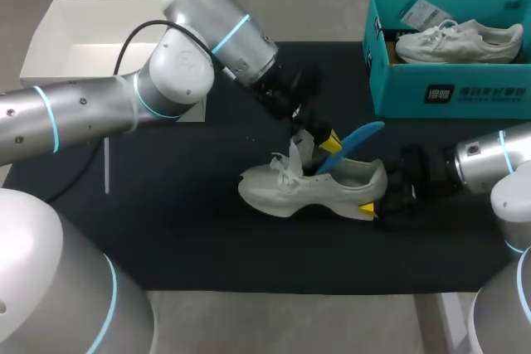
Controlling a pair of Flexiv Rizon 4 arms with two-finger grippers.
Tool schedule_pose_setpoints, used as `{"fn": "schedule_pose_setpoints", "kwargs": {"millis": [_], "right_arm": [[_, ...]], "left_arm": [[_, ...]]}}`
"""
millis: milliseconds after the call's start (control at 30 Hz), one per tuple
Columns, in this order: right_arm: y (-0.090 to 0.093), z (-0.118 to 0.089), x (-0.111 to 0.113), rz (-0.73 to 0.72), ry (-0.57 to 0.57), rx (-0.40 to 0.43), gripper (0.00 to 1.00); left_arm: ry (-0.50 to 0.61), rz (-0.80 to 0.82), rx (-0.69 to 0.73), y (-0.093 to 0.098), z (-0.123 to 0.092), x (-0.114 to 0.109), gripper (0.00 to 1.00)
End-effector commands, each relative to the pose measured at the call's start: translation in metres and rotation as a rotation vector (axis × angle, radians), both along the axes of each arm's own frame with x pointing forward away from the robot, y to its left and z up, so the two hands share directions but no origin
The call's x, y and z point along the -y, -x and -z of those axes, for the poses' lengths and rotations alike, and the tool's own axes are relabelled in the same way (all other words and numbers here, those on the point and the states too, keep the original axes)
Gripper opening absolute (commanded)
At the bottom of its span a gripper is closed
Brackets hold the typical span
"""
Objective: Take the shoe out of the shoebox, open the shoe tongue, remove and reinsert the insole, then place the shoe into the shoebox
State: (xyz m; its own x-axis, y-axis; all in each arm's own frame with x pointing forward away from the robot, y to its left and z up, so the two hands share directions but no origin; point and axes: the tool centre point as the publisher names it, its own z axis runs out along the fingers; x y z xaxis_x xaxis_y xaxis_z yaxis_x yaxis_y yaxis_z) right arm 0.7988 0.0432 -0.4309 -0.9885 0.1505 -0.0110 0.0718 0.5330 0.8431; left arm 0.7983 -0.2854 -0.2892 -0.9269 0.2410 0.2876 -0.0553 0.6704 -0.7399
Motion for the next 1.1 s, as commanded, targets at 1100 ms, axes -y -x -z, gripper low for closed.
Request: {"fn": "schedule_pose_setpoints", "kwargs": {"millis": [1100], "right_arm": [[0.001,0.003,-0.001,0.001,0.001,0.001,0.00]], "left_arm": [[0.097,0.035,0.113,-0.003,-0.070,0.036,0.00]]}}
